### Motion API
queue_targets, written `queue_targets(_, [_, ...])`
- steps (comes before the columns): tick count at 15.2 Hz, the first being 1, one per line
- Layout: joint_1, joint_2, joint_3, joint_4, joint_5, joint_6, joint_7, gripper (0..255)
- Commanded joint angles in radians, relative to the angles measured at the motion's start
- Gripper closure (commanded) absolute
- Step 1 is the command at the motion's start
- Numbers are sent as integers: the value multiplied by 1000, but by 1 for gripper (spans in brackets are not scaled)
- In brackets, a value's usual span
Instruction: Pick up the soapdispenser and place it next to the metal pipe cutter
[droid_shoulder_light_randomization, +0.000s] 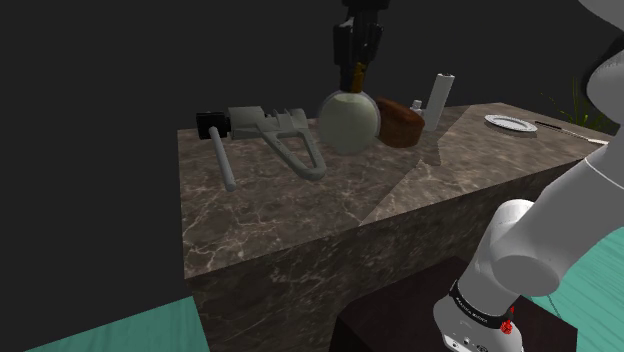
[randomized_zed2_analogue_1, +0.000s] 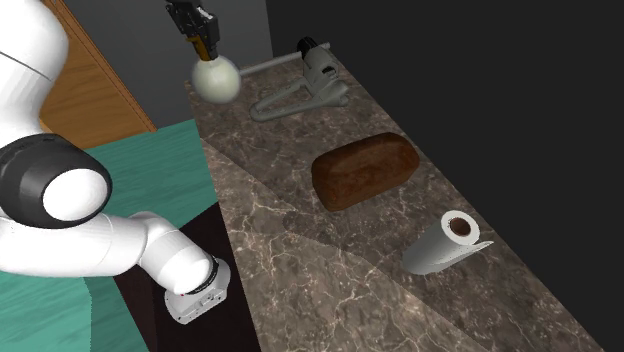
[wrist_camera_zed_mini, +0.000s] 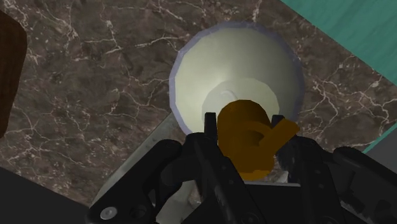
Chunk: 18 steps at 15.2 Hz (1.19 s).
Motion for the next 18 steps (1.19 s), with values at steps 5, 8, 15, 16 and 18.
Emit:
queue_targets(5, [2,-58,-10,-148,11,92,-12,255])
queue_targets(8, [4,-83,-12,-215,16,135,-16,255])
queue_targets(15, [8,-130,-15,-357,26,232,-23,255])
queue_targets(16, [9,-135,-15,-376,27,245,-24,255])
queue_targets(18, [10,-146,-15,-414,30,272,-25,255])
